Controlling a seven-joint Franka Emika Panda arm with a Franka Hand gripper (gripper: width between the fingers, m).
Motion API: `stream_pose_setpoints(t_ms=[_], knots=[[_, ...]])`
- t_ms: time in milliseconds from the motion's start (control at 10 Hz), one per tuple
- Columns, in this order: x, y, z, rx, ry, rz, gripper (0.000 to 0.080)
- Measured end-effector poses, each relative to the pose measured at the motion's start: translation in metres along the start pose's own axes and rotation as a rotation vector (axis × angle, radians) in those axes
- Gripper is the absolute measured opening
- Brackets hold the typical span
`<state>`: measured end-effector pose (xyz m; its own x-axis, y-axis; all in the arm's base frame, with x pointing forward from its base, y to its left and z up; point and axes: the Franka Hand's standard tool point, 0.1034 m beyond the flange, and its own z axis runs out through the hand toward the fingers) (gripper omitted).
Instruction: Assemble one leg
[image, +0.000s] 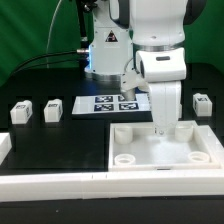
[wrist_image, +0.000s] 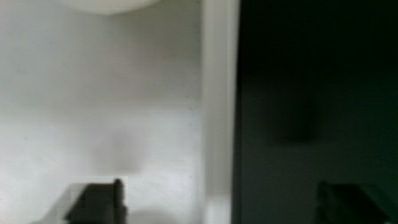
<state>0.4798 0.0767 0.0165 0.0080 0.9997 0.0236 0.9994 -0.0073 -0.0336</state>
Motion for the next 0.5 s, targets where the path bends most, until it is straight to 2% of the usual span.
stream_pose_setpoints(t_ms=[100,500], knots=[[-0.0001,-0.0001,0.0,0.0,0.0,0.0,0.0624],[0.0005,0.0008,-0.0053,-0.008,-0.001,0.001,0.0649]])
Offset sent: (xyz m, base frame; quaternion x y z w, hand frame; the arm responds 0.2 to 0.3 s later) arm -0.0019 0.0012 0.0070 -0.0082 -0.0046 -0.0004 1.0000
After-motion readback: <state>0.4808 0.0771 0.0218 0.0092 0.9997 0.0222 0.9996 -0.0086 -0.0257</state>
